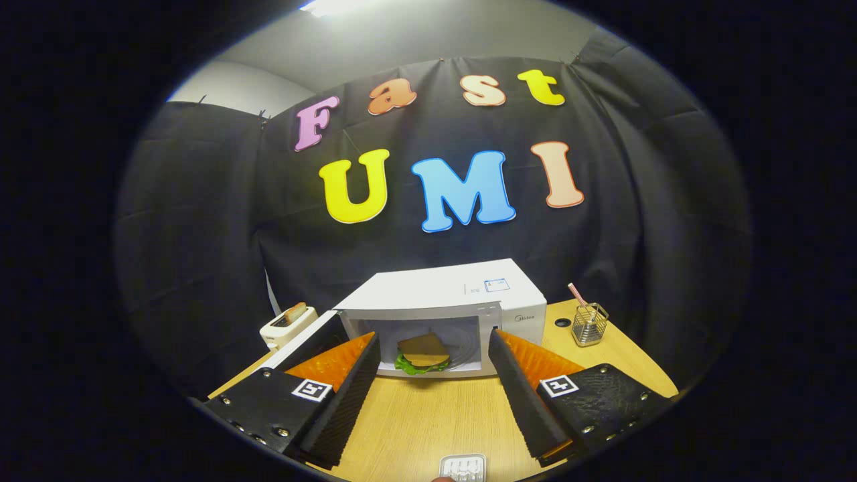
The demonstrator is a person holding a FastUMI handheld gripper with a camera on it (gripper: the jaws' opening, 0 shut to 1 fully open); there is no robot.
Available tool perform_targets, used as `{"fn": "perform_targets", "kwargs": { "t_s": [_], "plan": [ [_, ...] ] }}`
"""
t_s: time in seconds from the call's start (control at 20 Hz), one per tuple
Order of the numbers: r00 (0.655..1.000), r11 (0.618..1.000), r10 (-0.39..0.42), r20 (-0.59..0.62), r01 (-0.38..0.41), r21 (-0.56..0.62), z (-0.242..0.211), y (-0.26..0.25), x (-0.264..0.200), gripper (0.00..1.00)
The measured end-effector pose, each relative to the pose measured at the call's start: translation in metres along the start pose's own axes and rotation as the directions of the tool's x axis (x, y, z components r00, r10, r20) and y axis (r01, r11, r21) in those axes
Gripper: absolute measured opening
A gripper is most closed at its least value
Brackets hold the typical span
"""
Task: Open the microwave, put the food inside, and close the microwave door.
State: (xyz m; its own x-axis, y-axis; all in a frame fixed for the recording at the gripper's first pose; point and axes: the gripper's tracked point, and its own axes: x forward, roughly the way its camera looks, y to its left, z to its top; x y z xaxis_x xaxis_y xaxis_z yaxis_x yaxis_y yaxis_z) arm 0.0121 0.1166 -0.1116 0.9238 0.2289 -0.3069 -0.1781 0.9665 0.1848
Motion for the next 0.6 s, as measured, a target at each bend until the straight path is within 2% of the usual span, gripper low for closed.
{"fn": "perform_targets", "kwargs": {
  "t_s": [0.1,0.15,0.2,0.25,0.4,0.45,0.6],
  "plan": [
    [0.999,0.998,0.04,0.027,-0.039,-0.04,0.004,0.018,-0.021,0.97],
    [0.998,0.997,0.057,0.035,-0.055,-0.056,0.006,0.026,-0.026,0.92],
    [0.996,0.995,0.073,0.052,-0.069,-0.067,0.009,0.035,-0.033,0.75],
    [0.993,0.993,0.094,0.067,-0.089,-0.072,0.012,0.046,-0.04,0.66],
    [0.978,0.983,0.175,0.114,-0.166,-0.081,0.022,0.082,-0.053,0.18],
    [0.966,0.972,0.226,0.121,-0.216,-0.091,0.026,0.098,-0.056,0.09],
    [0.927,0.931,0.357,0.114,-0.343,-0.127,0.026,0.146,-0.06,0.08]
  ]
}}
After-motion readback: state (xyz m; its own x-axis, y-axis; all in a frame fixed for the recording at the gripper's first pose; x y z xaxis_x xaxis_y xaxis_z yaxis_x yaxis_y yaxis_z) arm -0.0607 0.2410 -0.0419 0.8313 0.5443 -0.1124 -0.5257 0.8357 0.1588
